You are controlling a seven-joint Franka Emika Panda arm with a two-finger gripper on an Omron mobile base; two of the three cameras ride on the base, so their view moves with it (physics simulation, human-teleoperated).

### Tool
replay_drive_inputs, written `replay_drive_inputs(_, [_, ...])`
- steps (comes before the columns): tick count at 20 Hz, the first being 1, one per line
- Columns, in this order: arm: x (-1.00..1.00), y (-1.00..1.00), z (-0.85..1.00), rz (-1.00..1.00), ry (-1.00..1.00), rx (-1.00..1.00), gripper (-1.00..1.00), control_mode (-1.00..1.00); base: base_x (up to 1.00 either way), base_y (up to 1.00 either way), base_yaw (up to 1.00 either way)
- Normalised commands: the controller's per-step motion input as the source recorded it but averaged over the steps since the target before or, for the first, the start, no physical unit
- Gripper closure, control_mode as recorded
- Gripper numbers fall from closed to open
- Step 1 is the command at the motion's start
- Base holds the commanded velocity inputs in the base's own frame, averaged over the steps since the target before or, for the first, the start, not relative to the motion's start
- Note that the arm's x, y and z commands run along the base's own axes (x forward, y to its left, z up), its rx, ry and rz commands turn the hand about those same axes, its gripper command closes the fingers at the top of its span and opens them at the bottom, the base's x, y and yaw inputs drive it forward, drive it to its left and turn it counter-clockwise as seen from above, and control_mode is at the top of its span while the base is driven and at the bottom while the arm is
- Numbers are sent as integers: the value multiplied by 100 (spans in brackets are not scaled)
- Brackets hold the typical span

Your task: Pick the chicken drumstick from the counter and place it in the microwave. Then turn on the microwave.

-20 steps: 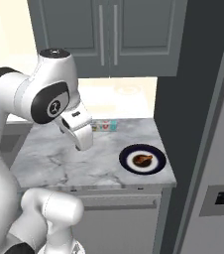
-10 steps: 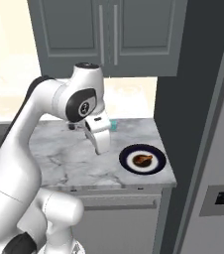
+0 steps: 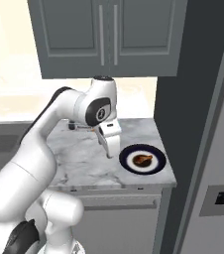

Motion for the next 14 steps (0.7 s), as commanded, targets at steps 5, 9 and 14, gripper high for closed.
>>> replay_drive_inputs(5, [43, -28, -34, -1, 2, 0, -100, -100, 0, 0, 0])
replay_drive_inputs(9, [52, -15, -28, 0, 2, 0, -100, -100, 0, 0, 0])
replay_drive_inputs(14, [45, -6, -26, 0, 3, 0, -100, -100, 0, 0, 0])
